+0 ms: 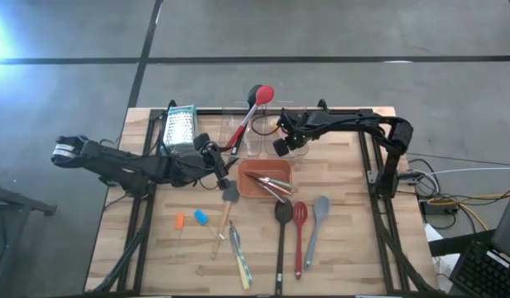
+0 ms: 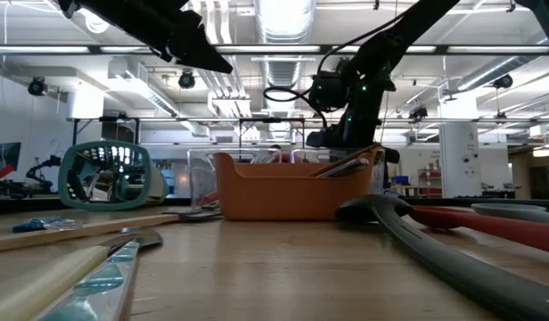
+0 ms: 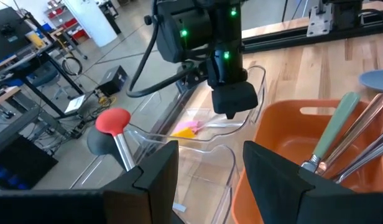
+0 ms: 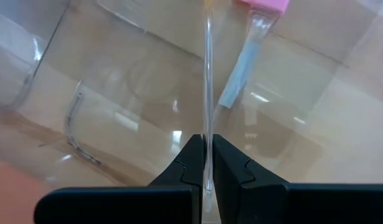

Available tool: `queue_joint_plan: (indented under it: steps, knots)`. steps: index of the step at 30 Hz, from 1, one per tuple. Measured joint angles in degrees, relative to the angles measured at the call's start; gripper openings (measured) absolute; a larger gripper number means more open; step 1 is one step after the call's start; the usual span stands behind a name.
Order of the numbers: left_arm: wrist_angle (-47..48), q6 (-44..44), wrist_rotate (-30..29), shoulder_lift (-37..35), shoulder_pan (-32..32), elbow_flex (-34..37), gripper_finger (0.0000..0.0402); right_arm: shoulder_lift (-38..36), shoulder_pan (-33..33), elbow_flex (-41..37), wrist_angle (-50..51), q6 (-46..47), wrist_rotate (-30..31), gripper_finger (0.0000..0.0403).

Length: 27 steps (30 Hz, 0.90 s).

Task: Pick & Place Kitchen Items
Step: Put the yellow spatula into the right transparent bin, then put the blue serving spoon into the left transparent bin

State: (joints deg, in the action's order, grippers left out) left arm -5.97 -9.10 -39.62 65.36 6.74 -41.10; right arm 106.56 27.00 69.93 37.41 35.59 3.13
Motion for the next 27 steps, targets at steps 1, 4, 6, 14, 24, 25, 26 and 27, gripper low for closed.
queue_joint_plan:
  steps: [1,4,6,14,24,25,26,27]
  knots:
    - [0.06,0.02,0.00,0.00,0.00,0.02,0.0186,0.06,0.13,0.02,0.00,0.00,-0.45,0.0009]
    - [0.13,0.02,0.00,0.00,0.00,0.04,0.0186,0.00,0.11,0.00,0.02,-0.02,-0.41,0.0015]
    - [0.25,0.04,0.00,0.00,0.00,0.06,0.0186,-0.19,0.17,-0.06,0.03,-0.04,-0.41,0.0022]
    - [1.05,0.09,0.00,0.00,0.00,0.13,0.0186,-0.22,0.17,0.36,-0.04,-1.91,-0.26,0.0048]
    - [2.15,0.26,-0.02,0.00,0.00,0.15,0.0186,-0.20,0.07,3.20,-0.04,-3.87,0.03,0.0101]
    - [2.25,0.26,0.00,0.00,0.00,0.15,0.0186,-0.20,-0.02,3.74,0.00,-3.92,0.03,0.0106]
    - [2.29,0.28,-0.01,0.00,0.00,0.15,0.0186,-0.20,-0.17,4.40,0.14,-4.25,0.01,0.0110]
    - [2.29,0.29,-0.01,0.00,0.00,0.15,0.0186,-0.25,-0.36,5.06,0.19,-4.57,-0.01,0.0114]
